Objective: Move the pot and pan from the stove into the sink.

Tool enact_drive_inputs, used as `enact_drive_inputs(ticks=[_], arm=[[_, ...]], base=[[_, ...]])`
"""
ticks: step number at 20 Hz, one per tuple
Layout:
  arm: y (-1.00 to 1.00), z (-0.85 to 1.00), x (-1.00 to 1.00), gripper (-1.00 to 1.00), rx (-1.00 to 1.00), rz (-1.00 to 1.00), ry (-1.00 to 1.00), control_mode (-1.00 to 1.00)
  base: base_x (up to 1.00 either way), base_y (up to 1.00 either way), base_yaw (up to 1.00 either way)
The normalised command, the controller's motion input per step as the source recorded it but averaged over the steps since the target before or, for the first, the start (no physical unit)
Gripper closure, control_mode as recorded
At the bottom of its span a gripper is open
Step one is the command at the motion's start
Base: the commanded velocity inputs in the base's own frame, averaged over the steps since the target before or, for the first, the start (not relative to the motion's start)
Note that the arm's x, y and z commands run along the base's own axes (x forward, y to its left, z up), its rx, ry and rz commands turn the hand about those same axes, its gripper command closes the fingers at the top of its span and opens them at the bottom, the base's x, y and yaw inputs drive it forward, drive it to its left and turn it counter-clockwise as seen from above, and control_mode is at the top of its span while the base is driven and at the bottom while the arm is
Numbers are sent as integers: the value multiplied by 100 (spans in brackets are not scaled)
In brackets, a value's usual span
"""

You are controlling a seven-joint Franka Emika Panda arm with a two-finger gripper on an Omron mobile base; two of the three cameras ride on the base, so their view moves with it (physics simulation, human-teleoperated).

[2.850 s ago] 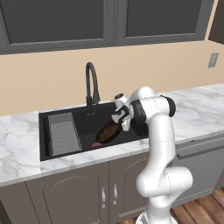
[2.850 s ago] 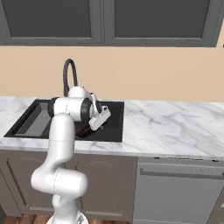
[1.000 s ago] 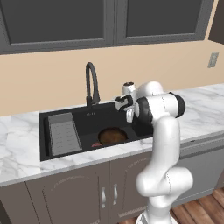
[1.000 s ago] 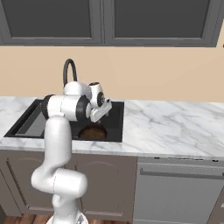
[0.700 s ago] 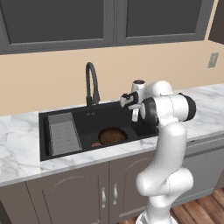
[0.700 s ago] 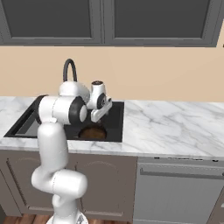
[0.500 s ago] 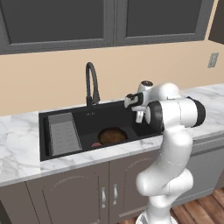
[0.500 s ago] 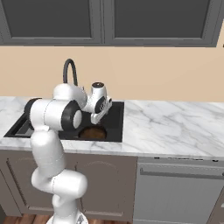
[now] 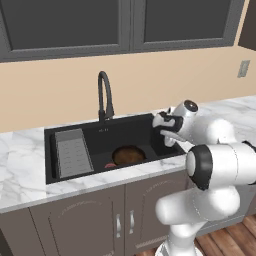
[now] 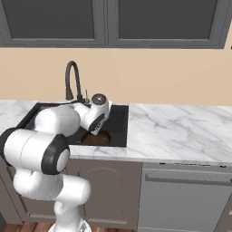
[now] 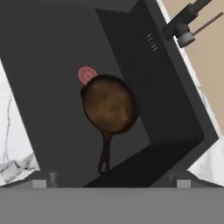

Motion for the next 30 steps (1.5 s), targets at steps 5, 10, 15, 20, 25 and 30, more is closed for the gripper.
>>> enact_drive_inputs(ticks=[5, 10, 15, 20, 25, 30], arm=[[7, 82, -59, -100, 4, 4, -11, -100], [11, 91, -41, -100, 1, 3, 1, -100], [18, 87, -43, -100, 0, 9, 12, -100], [19, 75, -66, -100, 0, 9, 18, -100], [19, 50, -95, -100, -1, 9, 11, -100], [6, 10, -100, -100, -1, 9, -5, -100]], base=[[0, 0, 0], [0, 0, 0], [0, 0, 0], [0, 0, 0], [0, 0, 0], [0, 0, 0]])
